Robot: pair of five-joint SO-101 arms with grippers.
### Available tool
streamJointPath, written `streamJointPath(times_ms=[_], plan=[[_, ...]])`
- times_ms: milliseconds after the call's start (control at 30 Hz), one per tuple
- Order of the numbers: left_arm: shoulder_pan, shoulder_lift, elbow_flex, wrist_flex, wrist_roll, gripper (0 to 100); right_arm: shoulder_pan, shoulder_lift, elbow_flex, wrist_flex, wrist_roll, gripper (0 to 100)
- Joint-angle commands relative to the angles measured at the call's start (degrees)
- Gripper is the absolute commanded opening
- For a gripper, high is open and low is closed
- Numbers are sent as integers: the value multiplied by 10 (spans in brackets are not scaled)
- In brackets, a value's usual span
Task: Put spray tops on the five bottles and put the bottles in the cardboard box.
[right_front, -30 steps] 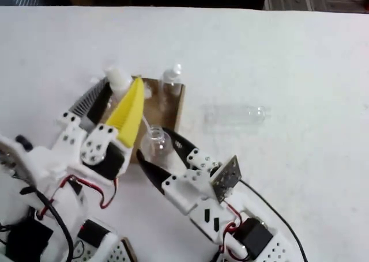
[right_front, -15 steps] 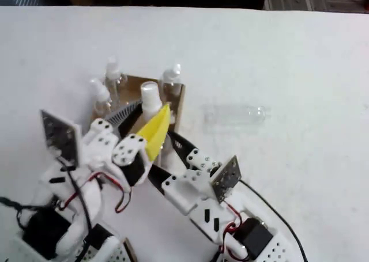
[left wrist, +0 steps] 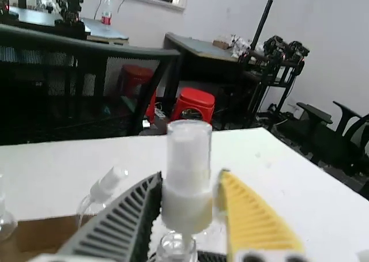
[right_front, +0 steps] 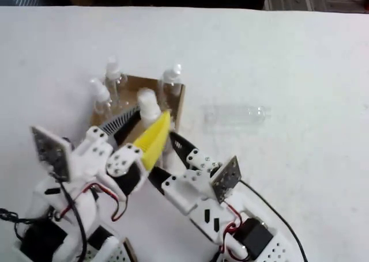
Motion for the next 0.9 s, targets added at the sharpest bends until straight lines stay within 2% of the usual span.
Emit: streamJointPath(times_ms=[0, 367, 733, 867], plan=[[6, -41, 21, 11, 4, 273, 0, 1, -3, -10, 1, 15], [0, -74, 4, 29, 4, 256, 16, 1, -3, -10, 1, 15], [1, -74, -129, 152, 4, 256, 31, 1, -3, -11, 1, 15], [0, -73, -136, 147, 3, 255, 31, 2, -3, -11, 1, 15]])
